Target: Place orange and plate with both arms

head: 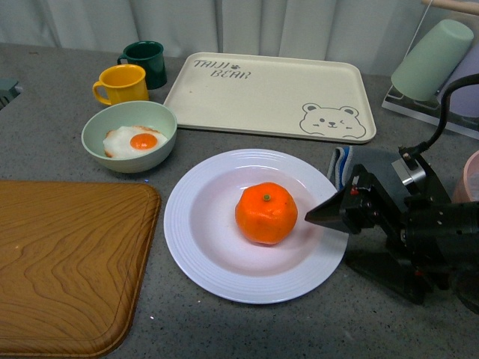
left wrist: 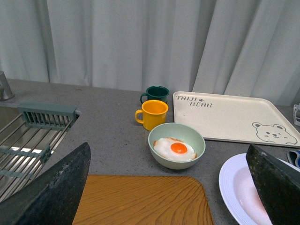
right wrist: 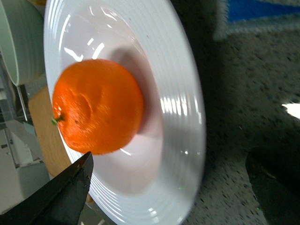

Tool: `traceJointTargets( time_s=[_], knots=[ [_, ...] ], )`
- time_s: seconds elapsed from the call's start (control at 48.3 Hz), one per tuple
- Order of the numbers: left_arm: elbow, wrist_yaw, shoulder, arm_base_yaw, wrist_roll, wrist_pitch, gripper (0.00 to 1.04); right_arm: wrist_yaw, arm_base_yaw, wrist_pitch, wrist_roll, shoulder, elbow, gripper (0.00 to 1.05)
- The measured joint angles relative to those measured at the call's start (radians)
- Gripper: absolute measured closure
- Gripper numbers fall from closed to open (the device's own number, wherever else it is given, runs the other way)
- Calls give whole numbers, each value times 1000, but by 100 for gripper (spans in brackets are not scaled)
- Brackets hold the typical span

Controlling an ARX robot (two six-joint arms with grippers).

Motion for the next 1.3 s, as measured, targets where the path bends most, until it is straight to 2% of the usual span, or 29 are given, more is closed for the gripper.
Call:
traceJointTargets(
  time_s=[0.435,0.559,0.787,0.87,0.952,1.097,1.222,1.305],
  knots=[
    [0,0,0,0,0,0,7,-8,53,27,180,76,100,10],
    [0,0,0,0,0,0,7,-1,55,22,198,79,103,24],
    [0,0,0,0,0,0,7,-29,53,19,218,66,121,64],
    [0,0,0,0,0,0,7,29,58,11,219,80,114,81],
    [0,0,0,0,0,0,7,-7,58,10,216,100,103,93],
    [0,1,0,0,0,0,7,-41,63,25,218,73,111,103],
    [0,0,0,0,0,-1,7,-44,63,53,219,69,110,103],
    [0,0,0,0,0,-1,7,-46,61,133,233,66,83,103]
  ],
)
